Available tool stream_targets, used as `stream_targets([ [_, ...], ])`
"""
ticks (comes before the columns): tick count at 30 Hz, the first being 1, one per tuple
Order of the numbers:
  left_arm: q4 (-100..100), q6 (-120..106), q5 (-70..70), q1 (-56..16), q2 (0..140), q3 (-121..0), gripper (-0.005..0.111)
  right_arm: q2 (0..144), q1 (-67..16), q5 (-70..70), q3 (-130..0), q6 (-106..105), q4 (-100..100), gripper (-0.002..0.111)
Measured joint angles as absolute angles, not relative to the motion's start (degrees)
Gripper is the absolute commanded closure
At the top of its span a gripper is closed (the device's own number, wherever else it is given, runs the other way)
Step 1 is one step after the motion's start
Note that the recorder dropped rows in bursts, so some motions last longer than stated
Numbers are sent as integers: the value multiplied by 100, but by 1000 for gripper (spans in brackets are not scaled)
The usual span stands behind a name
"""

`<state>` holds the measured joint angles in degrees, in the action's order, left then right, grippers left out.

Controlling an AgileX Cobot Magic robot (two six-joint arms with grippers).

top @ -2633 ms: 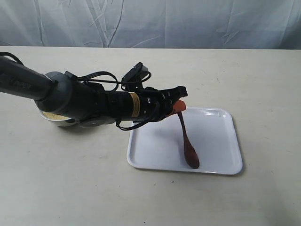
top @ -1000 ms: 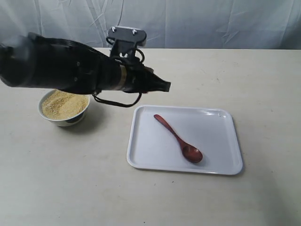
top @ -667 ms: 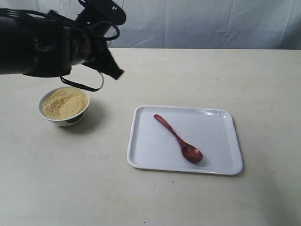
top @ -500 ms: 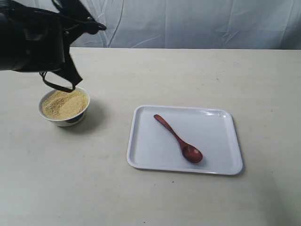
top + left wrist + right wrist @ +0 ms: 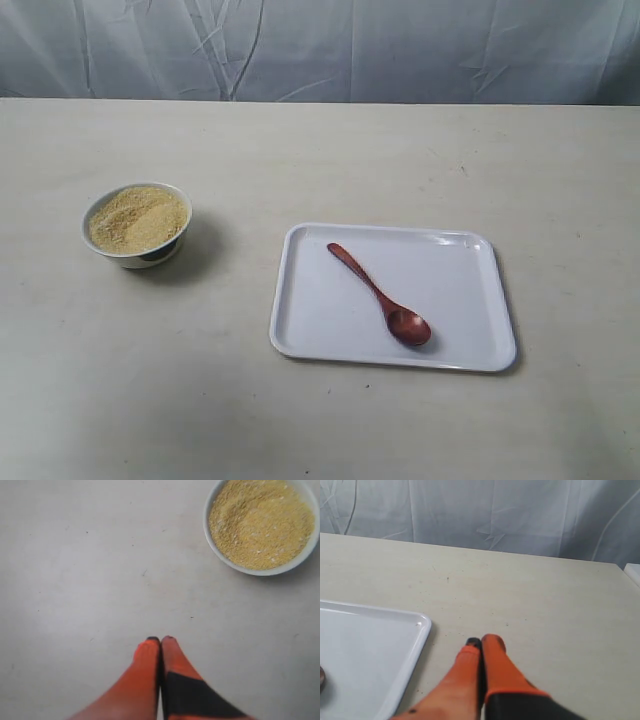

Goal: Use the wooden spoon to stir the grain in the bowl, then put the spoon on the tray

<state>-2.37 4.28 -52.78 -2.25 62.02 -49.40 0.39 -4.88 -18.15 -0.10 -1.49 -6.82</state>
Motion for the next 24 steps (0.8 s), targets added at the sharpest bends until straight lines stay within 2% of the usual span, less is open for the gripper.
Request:
stream_targets([
  [5, -229, 403, -5002, -201, 3778, -4148, 107, 39, -488, -1815, -10, -149, -682, 108],
  [10, -439, 403, -5052, -182, 2452, -4097, 107, 39, -488, -1815, -10, -149, -682, 108],
  [19, -640, 284, -5015, -182, 1982, -4097, 107, 39, -488, -1815, -10, -149, -682, 108],
  [24, -510, 273, -3880, -182, 1725, -3549, 107, 39, -488, -1815, -10, -149, -682, 108],
])
